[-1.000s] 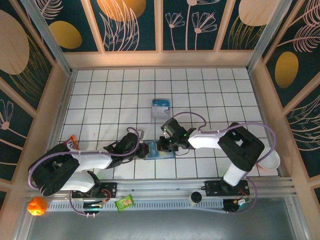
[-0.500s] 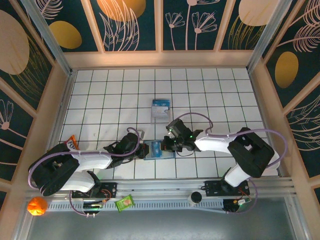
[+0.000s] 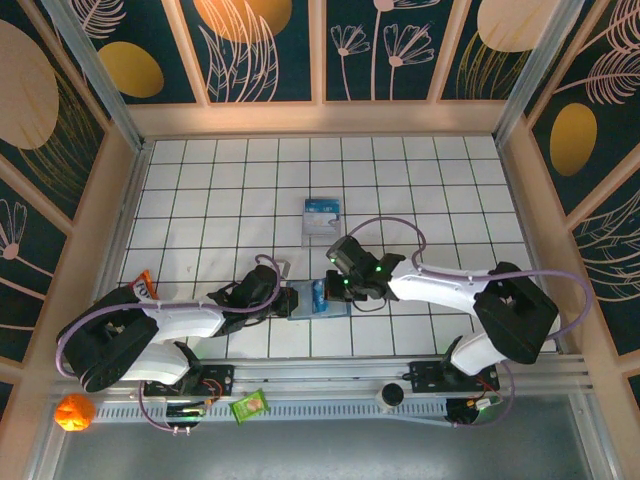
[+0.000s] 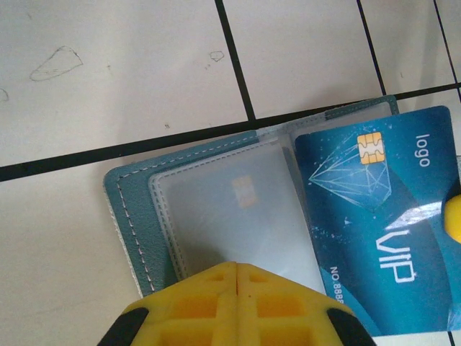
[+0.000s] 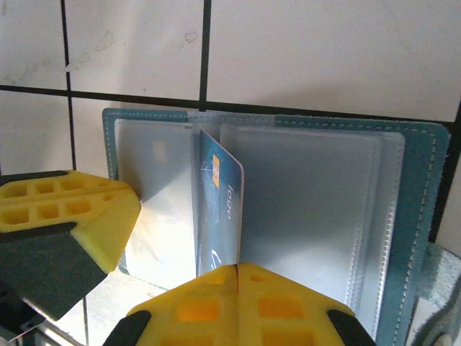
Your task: Take the credit cards out of the card holder
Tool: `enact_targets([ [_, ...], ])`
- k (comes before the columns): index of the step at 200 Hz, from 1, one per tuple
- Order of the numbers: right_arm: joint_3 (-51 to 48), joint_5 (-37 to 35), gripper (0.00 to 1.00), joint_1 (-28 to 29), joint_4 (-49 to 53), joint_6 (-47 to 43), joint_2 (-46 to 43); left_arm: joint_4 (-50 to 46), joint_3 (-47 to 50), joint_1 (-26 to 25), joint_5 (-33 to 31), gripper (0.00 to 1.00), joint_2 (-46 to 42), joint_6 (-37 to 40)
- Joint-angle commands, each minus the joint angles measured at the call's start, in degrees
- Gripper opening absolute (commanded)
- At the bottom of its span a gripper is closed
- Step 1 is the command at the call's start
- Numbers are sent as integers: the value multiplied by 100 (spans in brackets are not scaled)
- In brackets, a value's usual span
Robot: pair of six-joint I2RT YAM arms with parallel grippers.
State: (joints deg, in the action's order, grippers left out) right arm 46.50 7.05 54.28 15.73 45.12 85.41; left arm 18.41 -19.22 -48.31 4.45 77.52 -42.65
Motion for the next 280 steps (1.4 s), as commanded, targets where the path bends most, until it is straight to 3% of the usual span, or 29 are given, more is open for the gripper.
enact_targets([
  [1,308,-522,0,107,642,-140,83,-303,-39,36,-68,0,81,151],
  [59,525,-605,0,109,1020,-270,83,-263,-90,59,-71,0,121,253],
  [140,636,-161,0,212,622,-461,536,-183,-155,76,30,0,243,284],
  [175,431,111,15,140,266,-359,527,-194,-143,69,52,0,230,268],
  [211,281,210,17,48,-3,-289,537,-227,-154,69,69,0,216,266],
  [226,281,179,14,-11,7,-328,530,-272,-168,72,58,0,183,275],
  [248,298,-29,0,-121,169,-557,361,-343,-195,76,47,0,142,305],
  [280,401,-361,0,-277,287,-1639,-330,-387,-252,80,69,0,153,350],
])
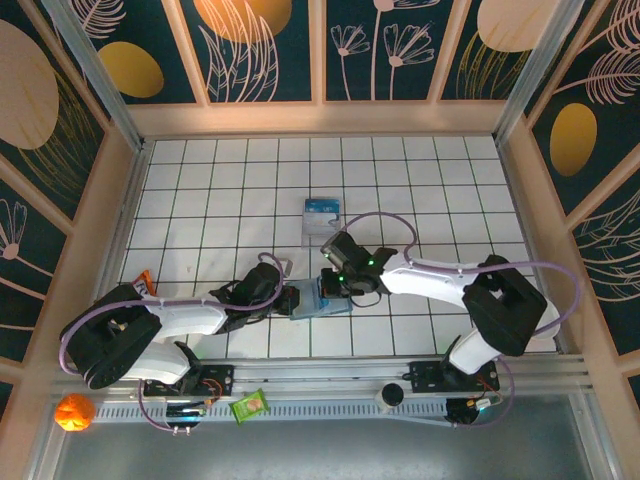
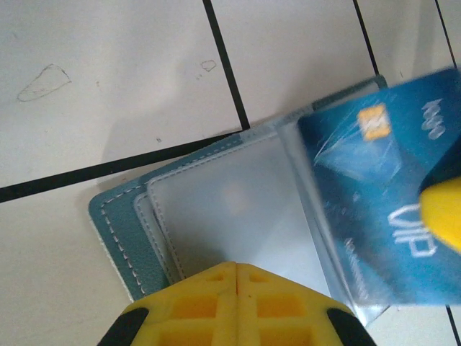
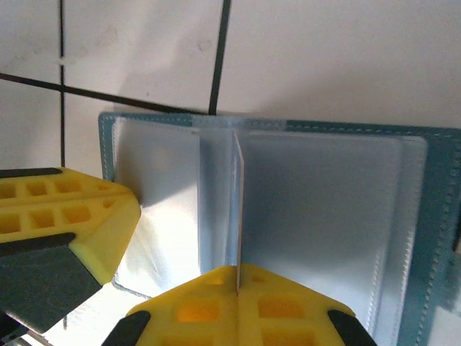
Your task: Take the credit cards out of the card holder
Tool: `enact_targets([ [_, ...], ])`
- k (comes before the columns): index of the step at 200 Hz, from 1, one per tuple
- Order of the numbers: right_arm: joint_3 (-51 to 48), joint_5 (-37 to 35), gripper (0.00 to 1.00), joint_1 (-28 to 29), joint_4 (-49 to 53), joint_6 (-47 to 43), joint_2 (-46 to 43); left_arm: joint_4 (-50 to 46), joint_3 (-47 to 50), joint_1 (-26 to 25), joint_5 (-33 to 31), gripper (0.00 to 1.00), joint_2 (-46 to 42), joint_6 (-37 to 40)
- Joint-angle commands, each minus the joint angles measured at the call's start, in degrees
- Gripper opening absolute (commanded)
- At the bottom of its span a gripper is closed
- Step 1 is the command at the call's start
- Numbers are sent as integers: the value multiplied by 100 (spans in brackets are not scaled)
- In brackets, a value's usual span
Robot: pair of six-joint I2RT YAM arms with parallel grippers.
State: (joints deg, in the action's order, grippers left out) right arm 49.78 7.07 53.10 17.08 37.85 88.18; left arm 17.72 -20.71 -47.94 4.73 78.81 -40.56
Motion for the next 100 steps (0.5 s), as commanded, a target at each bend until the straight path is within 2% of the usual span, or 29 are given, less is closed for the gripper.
enact_targets([
  [1,79,-368,0,-168,153,-946,-630,-319,-106,41,43,0,22,142],
  [26,223,-401,0,-219,51,-2085,-1130,-363,-181,48,79,0,47,193],
  [53,581,-781,0,-230,15,-3411,-1255,-468,-282,53,129,0,7,199],
  [72,993,-1010,0,-280,167,-4333,-1052,-551,-325,61,180,23,-144,153],
  [100,1789,-920,0,-388,732,-5452,-597,-776,-398,63,296,52,-449,89],
])
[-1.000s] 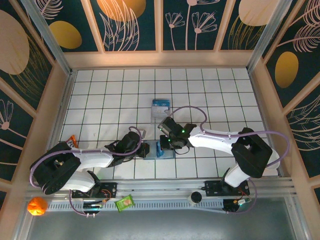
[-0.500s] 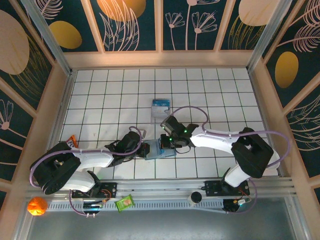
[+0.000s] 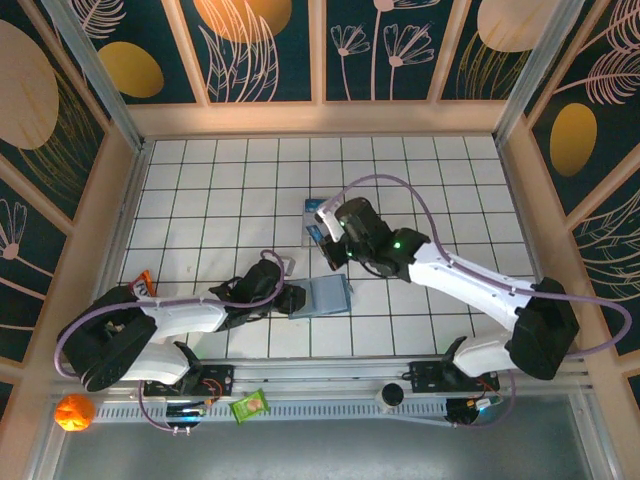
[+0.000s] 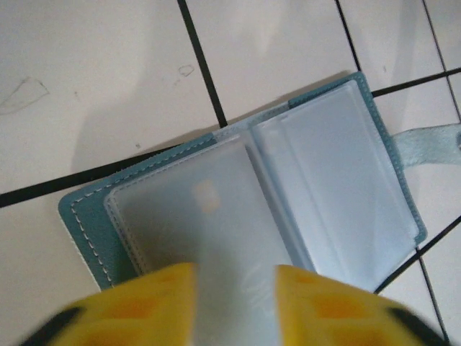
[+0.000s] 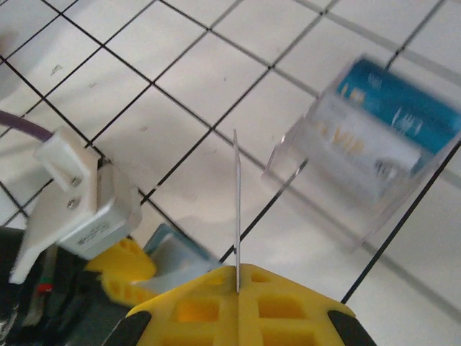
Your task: Take the credit cards out of the card holder
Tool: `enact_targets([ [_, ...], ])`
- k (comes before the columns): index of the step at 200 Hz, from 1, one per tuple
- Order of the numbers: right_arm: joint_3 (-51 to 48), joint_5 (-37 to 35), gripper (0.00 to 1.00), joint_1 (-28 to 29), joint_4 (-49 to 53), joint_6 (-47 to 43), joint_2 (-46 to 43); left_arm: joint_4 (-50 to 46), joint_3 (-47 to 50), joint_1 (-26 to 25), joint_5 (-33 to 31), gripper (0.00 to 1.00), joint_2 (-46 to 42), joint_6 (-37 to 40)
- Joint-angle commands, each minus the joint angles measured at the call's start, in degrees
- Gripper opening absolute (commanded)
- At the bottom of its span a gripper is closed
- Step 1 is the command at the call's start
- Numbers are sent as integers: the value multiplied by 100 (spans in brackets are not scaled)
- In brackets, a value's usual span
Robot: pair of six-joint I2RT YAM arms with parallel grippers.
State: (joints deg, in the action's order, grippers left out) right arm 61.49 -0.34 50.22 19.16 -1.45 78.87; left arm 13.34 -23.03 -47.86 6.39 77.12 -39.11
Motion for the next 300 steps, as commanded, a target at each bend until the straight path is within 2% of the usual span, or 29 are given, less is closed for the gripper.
enact_targets([
  [1,631,-183,0,-104,552,-1567,354,-344,-167,51,132,53,-288,-54],
  [31,1302,-89,0,-201,955,-2592,766,-556,-142,55,144,74,-669,-209],
  [47,1729,238,0,-352,1192,-2952,1026,-704,-82,49,61,82,-872,-309],
  [61,2098,427,0,-510,1428,-3220,1245,-833,-36,51,-23,95,-1032,-392],
  [72,2372,556,0,-609,1643,-3489,1440,-978,-25,49,-120,98,-1150,-439],
  [144,3642,704,0,-1101,2434,-4641,2712,-2182,-529,73,-769,99,-1749,-142],
  [182,3958,174,0,-1185,2362,-5085,3261,-2537,-712,109,-1008,99,-1771,1],
  [252,3844,-157,0,-1271,1782,-5603,3586,-2609,-760,228,-943,99,-1409,32],
  [300,3731,-98,0,-1269,1603,-5759,3683,-2539,-799,293,-901,99,-1171,88],
])
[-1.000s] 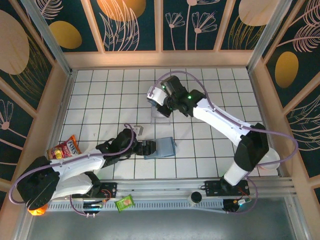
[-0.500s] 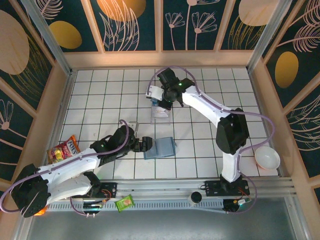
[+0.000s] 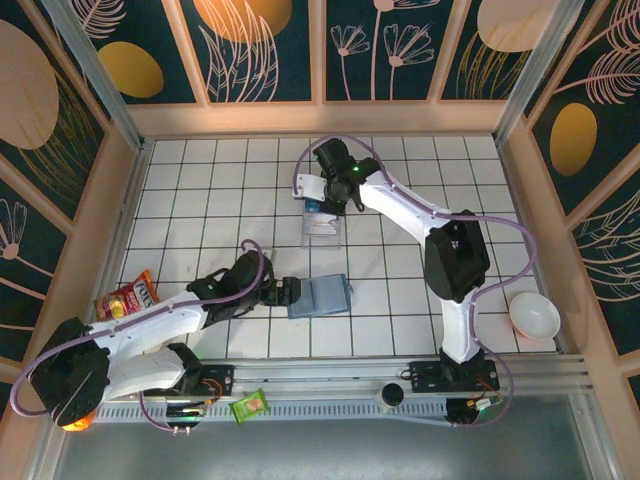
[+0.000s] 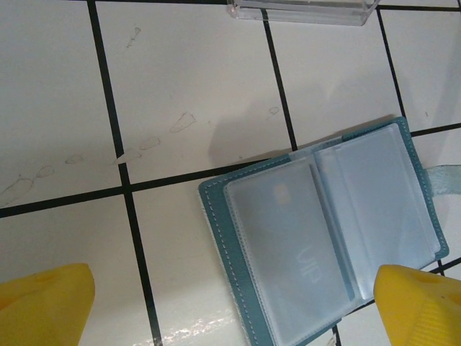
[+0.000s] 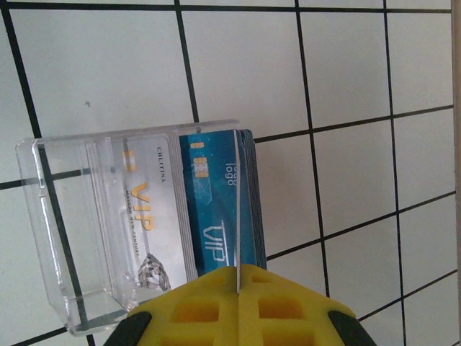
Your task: Take the credit cards out of the card holder
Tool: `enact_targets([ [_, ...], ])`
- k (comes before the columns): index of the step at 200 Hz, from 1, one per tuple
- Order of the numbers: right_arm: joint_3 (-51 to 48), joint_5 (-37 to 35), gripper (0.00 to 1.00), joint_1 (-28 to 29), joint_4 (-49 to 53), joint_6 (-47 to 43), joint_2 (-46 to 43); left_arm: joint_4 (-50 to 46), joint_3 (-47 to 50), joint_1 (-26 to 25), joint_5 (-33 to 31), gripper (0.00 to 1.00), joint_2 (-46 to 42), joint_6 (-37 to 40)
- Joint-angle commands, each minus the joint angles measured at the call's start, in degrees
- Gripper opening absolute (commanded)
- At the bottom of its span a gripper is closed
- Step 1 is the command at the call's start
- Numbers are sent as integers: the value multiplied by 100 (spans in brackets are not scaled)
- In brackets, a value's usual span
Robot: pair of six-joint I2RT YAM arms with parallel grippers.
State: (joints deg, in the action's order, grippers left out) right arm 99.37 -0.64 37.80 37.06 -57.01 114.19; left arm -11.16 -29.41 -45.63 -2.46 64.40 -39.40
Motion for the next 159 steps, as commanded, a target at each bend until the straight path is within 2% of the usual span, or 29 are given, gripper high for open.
enact_targets([
  [1,-62,-67,0,-27,-198,-204,149,-88,-157,71,-12,99,104,121],
  [159,-466,-137,0,72,-374,-382,210,-141,-148,124,-94,99,81,149],
])
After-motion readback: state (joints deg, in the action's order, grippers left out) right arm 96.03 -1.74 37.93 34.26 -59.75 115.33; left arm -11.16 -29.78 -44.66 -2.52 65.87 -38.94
